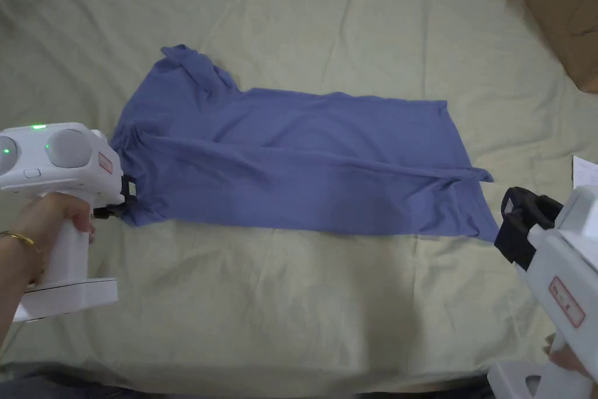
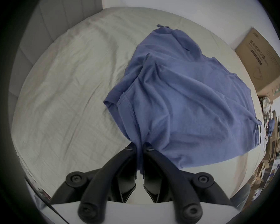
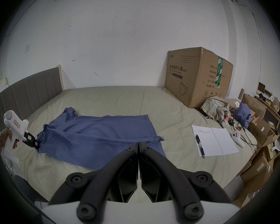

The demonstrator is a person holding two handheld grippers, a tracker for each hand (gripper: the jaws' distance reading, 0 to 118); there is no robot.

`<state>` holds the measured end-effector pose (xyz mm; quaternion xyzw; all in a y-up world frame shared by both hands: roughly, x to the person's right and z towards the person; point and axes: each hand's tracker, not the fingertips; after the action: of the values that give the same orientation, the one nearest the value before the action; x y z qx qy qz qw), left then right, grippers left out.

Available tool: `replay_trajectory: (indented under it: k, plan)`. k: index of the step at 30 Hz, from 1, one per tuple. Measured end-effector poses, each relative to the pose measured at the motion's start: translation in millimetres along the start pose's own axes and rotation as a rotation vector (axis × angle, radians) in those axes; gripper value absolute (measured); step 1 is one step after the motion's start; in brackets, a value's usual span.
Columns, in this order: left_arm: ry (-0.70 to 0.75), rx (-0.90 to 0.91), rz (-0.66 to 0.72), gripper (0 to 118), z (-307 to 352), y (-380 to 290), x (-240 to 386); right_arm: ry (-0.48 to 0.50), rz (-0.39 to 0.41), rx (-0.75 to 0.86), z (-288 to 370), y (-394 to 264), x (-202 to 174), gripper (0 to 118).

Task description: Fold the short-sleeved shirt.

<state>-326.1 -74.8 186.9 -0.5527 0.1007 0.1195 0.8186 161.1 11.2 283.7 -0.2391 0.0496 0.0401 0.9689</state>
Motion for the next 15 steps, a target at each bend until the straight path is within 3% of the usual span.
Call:
replay_trajectory:
  k: [6, 7, 9, 10, 11, 15]
  plan:
    - [-0.02, 0.083, 0.006, 3, 22, 3, -6, 0.026, 0.015, -0.185, -58, 37, 34, 1]
    - [-0.025, 0.092, 0.009, 3, 28, 5, -7, 0.049, 0.0, -0.268, -74, 42, 41, 10]
    - [-0.025, 0.105, 0.012, 3, 30, 6, -6, 0.051, -0.028, -0.405, -105, 43, 52, 84]
    - [-0.023, 0.108, 0.014, 3, 31, 6, -6, 0.04, -0.036, -0.447, -120, 40, 56, 106]
    - [-0.022, 0.111, 0.024, 3, 27, 7, -6, 0.025, -0.03, -0.494, -134, 34, 60, 111]
    - [-0.031, 0.119, 0.049, 3, 25, 8, -9, 0.011, -0.074, -0.647, -174, 8, 74, 110]
